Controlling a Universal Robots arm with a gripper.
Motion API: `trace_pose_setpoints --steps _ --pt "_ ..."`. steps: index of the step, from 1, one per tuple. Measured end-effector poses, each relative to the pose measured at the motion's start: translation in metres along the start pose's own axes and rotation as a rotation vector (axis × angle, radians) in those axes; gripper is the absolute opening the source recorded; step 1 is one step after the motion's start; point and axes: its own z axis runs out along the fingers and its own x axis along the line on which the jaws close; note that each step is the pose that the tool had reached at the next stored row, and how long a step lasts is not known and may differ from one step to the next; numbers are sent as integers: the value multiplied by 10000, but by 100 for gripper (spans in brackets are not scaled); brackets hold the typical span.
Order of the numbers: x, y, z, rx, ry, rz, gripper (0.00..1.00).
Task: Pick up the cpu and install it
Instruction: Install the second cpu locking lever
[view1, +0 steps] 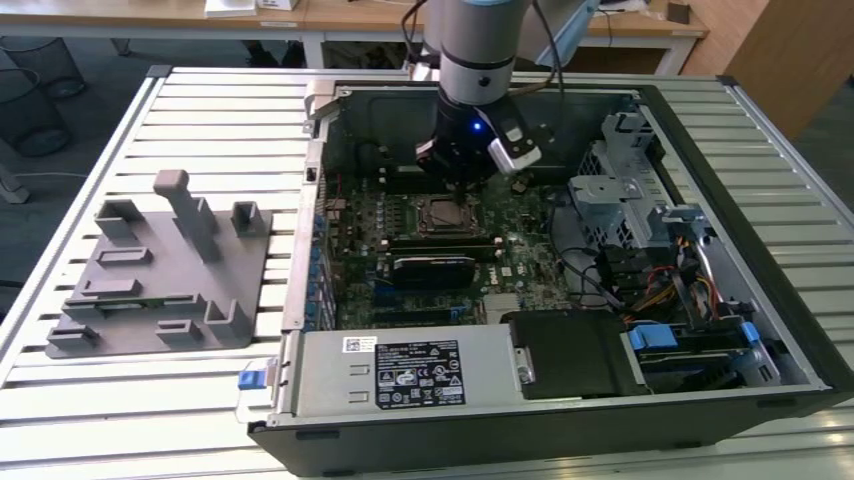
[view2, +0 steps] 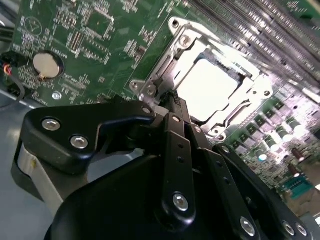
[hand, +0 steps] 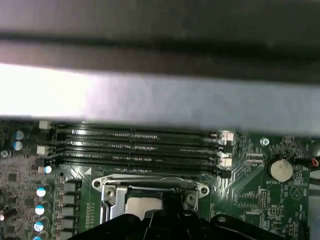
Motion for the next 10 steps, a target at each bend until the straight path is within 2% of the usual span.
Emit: trace_pose_setpoints --steps 4,7,8,10 --pt "-5 -84 -2 -4 7 1 11" --pt "-4 -117 -7 -16 19 1 11" --pt "-4 -117 -27 -30 25 2 11" --pt "-6 -114 -114 -33 26 3 11"
